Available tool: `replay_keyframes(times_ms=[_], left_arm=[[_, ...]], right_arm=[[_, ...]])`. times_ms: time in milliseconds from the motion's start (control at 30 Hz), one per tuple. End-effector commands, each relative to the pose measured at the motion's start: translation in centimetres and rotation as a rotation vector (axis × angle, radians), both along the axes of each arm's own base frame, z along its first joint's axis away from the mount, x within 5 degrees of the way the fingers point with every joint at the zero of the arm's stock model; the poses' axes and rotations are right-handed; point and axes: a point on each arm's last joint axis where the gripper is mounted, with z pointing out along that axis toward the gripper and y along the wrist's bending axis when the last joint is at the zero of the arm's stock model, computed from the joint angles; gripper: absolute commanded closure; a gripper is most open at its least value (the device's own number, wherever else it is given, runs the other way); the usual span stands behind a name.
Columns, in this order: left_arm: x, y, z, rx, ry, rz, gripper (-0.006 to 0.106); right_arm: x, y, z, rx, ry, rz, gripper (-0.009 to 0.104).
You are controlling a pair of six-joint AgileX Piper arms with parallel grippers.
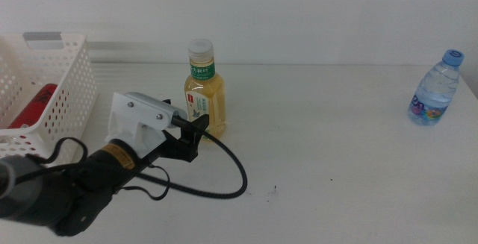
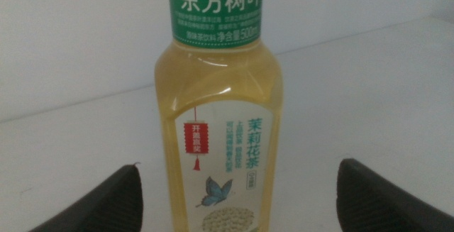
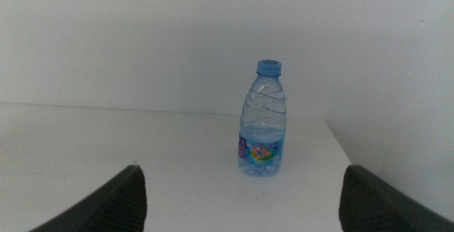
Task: Use arms to grab the bottles and put them into the dustbin to the left of the table.
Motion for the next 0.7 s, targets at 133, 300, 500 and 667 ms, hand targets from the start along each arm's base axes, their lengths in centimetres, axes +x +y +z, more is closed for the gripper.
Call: replay_keyframes(times_ms=[133,300,500,667], left_arm=[[1.7,-0.5,-0.7,-0.018,-0.002,0.0,0.007],[2.9,-0.9,-1.5,-0.031,0.01,-0.002,0.007],[4.2,-1.4,-2.3,-0.04,0.015,-0.012,0.007],[5.1,-1.9,-3.0,-0.042,0.019,-0.027,0.007]], right_arm=[[0.0,0.0,0.0,-0.004,-0.011,-0.006,0.003],[0.0,0.0,0.0,-0.004,-0.011,-0.006,0.003],[0.0,0.0,0.0,-0.004,-0.011,-0.006,0.003],[0.0,0.0,0.0,-0.004,-0.011,-0.006,0.003]])
